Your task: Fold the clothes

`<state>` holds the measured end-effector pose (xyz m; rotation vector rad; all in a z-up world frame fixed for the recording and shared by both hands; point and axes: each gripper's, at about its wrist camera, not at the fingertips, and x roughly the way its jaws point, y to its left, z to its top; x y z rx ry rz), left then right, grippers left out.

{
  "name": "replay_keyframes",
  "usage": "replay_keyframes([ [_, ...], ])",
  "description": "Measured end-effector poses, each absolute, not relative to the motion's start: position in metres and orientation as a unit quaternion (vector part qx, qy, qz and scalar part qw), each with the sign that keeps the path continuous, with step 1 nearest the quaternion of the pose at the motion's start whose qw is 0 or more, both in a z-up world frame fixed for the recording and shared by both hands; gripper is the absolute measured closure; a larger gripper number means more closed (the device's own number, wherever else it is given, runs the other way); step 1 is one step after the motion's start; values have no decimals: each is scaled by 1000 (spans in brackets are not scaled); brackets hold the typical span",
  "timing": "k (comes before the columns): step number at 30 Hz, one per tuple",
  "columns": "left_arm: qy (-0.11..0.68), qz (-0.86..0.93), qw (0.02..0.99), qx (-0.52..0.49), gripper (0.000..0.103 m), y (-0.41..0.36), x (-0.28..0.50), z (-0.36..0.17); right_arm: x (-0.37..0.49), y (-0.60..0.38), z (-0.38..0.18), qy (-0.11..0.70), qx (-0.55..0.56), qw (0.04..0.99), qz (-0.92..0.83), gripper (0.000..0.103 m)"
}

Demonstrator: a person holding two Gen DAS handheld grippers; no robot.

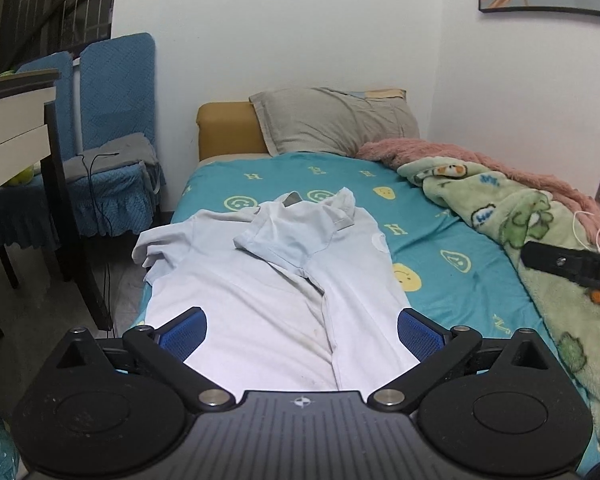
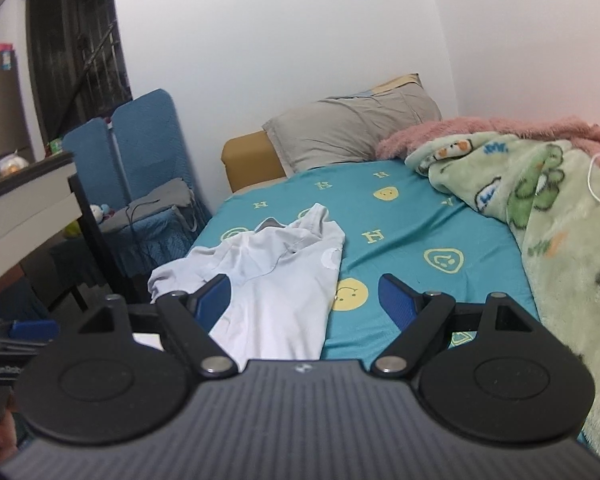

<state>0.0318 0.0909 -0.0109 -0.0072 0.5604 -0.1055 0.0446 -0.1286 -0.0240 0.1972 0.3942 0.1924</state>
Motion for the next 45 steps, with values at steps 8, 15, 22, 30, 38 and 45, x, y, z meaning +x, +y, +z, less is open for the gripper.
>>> replay_keyframes([
  [8,284,-66,956,11,0,82,31,-14,47,-124,-32,207,90,970,91,21],
  [15,305,-68,950,13,0,84,35,-17,45,-123,-39,219,93,966,97,21],
  [22,330,-57,942,-14,0,109,42,-19,73,-103,-47,274,56,949,145,24],
  [30,336,21,935,-112,0,195,58,-16,154,1,-32,311,-63,923,219,24],
  [38,348,119,905,-215,0,279,74,-40,250,171,-65,342,-149,880,295,33],
  [45,361,187,871,-277,0,328,90,-72,309,289,-128,341,-235,849,328,43],
])
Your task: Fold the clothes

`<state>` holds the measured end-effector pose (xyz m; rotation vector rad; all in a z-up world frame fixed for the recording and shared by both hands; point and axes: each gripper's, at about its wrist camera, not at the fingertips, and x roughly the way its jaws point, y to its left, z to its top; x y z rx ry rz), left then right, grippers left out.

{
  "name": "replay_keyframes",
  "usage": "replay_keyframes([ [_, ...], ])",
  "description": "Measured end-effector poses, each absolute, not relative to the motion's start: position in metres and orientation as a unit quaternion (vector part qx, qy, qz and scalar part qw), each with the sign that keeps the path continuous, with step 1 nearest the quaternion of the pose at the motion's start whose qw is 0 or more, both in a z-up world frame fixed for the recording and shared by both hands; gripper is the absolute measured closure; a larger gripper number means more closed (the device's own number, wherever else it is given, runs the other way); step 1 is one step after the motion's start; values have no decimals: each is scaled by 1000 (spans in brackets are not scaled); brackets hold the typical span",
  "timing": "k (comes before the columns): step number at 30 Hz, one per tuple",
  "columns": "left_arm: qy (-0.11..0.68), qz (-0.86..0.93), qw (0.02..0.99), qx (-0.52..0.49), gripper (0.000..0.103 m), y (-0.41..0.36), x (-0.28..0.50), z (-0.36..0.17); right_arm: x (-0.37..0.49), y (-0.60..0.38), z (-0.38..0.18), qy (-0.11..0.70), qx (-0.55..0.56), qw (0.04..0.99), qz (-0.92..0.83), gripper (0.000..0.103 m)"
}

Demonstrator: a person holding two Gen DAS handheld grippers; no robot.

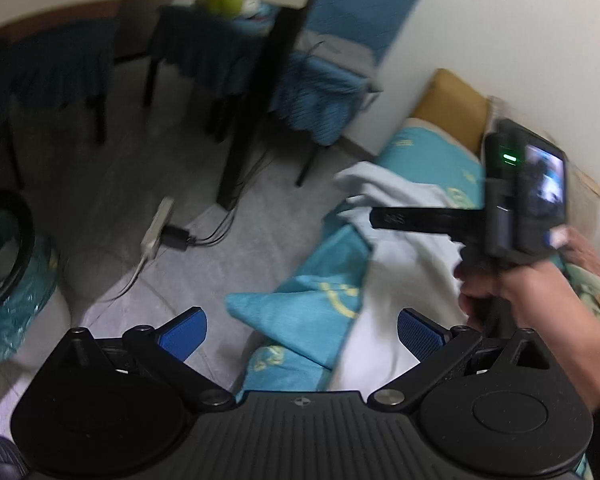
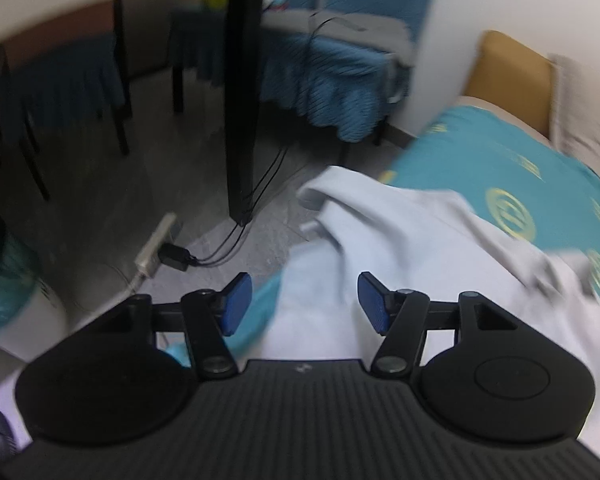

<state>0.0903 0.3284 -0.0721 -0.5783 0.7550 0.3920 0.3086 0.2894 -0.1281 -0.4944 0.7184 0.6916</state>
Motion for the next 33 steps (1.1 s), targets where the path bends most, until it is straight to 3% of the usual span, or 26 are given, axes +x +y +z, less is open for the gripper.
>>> replay_keyframes([
  [8,360,189,854,-323,1,346,107,-97,340,349,-186,333,-337,821,320,59],
  [9,358,190,852,-330,0,348,108,-100,340,351,-189,325,-349,819,317,66],
  [10,357,192,851,-335,1,349,110,-101,342,352,-191,318,-357,821,312,84],
  [11,356,192,850,-338,1,350,111,-102,343,352,-192,314,-361,823,305,94],
  [12,354,192,850,-339,1,350,111,-103,342,352,-191,309,-359,828,300,97],
  [21,301,183,880,-319,1,335,107,-90,331,292,-115,228,-234,904,275,99],
  [27,257,122,918,-277,1,300,102,-73,323,180,-52,209,-97,954,191,99],
  [33,256,77,937,-227,1,262,106,-66,318,44,-63,262,5,960,95,99],
])
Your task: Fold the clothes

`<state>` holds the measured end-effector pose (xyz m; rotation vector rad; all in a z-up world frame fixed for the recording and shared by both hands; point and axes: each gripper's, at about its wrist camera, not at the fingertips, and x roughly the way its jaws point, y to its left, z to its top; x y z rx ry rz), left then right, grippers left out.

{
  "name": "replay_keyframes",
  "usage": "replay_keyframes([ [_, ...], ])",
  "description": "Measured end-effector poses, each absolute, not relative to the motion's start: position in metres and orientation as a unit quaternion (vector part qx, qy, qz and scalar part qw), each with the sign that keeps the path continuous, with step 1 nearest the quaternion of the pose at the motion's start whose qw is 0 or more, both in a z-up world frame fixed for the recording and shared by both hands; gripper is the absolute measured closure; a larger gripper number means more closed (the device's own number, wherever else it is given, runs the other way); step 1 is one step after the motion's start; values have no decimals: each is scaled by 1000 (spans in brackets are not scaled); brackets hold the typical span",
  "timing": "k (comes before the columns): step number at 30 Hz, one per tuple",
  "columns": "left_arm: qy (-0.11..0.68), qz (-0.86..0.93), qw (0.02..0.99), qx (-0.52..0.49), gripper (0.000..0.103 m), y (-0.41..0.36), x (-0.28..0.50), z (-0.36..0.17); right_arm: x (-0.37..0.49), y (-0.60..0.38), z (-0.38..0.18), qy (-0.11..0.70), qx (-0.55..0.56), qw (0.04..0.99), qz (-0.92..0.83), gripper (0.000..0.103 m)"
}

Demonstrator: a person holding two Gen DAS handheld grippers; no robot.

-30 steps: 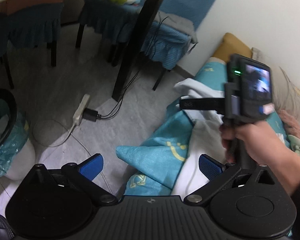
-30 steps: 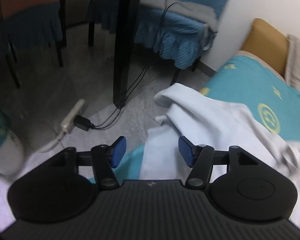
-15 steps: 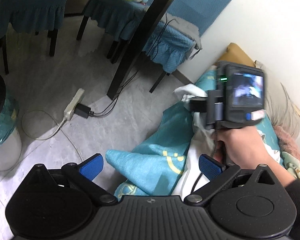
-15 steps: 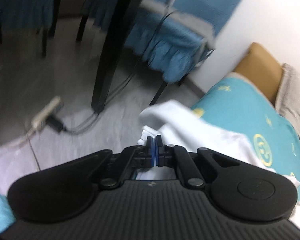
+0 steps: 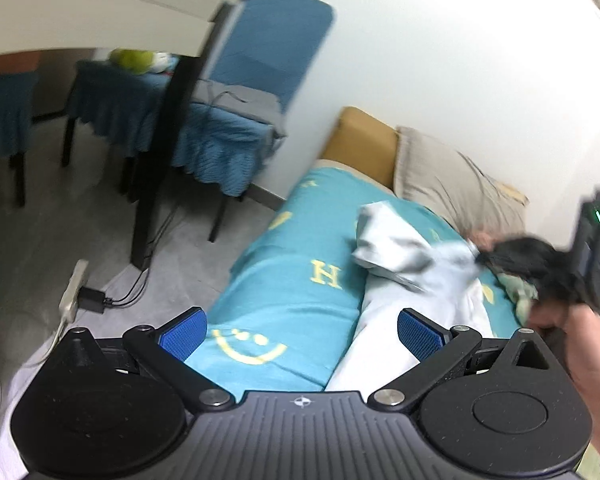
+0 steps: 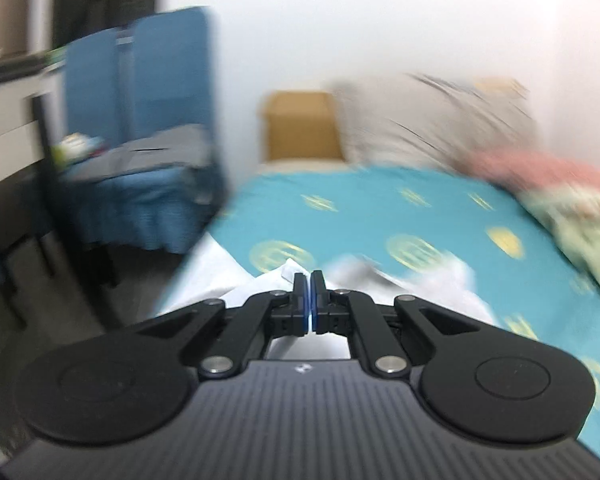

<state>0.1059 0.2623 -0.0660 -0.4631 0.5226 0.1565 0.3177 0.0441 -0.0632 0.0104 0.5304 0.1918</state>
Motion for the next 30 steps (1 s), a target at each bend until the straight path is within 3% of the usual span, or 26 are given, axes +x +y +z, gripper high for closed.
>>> replay_keyframes([
  [8,289,64,934,-199,1,235,115,-69,290,-67,-99,330,22,942,49,94],
  [9,291,65,934,-197,1,233,116,-70,285,-70,-101,332,19,941,57,87],
  [10,293,66,933,-197,1,233,117,-71,280,-69,-102,327,12,942,68,62],
  [12,295,67,933,-196,1,232,118,-73,273,-58,-100,309,-11,946,98,31],
  [13,297,68,932,-193,1,232,119,-74,272,-48,-98,296,-27,948,116,30],
  [24,324,74,923,-195,1,243,128,-88,307,120,-107,262,-170,915,255,37],
  [26,331,73,920,-197,1,244,129,-91,320,133,-115,259,-187,918,235,46],
  [28,332,69,919,-199,1,244,128,-93,333,127,-112,252,-156,931,211,97],
  [30,332,64,919,-202,1,244,127,-95,344,113,-105,239,-112,946,190,97],
])
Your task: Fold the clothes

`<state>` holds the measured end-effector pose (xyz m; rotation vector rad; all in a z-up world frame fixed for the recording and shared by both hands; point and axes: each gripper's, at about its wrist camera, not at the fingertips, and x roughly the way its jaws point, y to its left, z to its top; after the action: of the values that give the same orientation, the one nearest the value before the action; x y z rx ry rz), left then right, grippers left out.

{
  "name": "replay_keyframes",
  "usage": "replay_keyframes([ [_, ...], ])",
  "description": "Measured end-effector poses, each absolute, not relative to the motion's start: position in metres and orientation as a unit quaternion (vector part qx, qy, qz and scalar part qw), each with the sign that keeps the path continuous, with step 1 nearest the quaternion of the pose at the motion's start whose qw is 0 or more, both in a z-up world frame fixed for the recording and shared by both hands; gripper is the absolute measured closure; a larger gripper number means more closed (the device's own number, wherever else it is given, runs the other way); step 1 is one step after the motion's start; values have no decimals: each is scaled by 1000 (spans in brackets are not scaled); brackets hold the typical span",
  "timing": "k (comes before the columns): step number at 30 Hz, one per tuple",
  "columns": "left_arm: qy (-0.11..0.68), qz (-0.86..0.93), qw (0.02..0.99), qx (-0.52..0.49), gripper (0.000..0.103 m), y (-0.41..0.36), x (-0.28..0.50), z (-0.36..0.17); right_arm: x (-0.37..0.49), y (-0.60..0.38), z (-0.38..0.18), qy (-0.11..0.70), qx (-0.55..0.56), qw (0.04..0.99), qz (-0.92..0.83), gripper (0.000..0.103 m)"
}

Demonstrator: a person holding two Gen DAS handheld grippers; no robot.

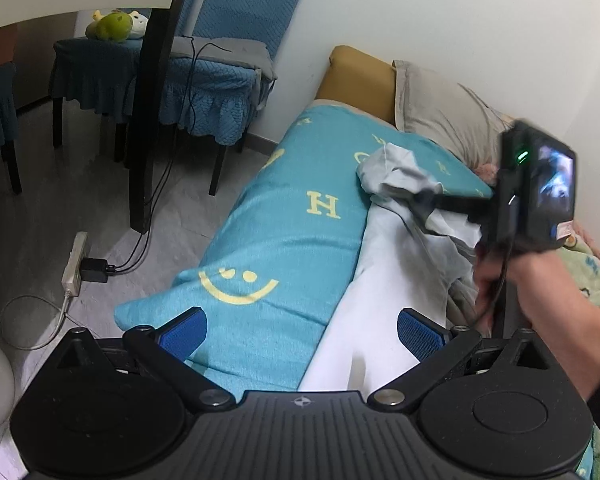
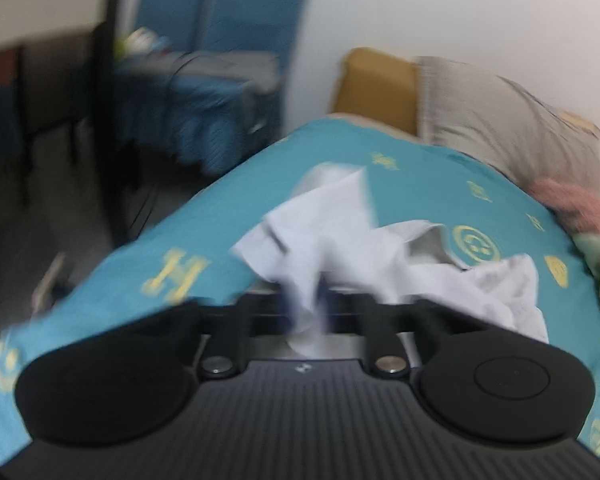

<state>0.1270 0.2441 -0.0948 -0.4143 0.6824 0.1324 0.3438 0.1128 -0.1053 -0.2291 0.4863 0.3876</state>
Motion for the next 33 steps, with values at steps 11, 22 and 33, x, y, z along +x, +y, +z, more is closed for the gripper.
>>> replay_keyframes([
  [11,324,45,925,-194,1,225,137,-106,436,-21,-127,286,125,950,-2,98],
  [22,327,42,934,-141,1,202,142,-107,389,-43,-104,324,132,933,80,10],
  [33,322,29,939,-120,1,193,112,-81,170,-67,-6,323,51,937,125,10],
])
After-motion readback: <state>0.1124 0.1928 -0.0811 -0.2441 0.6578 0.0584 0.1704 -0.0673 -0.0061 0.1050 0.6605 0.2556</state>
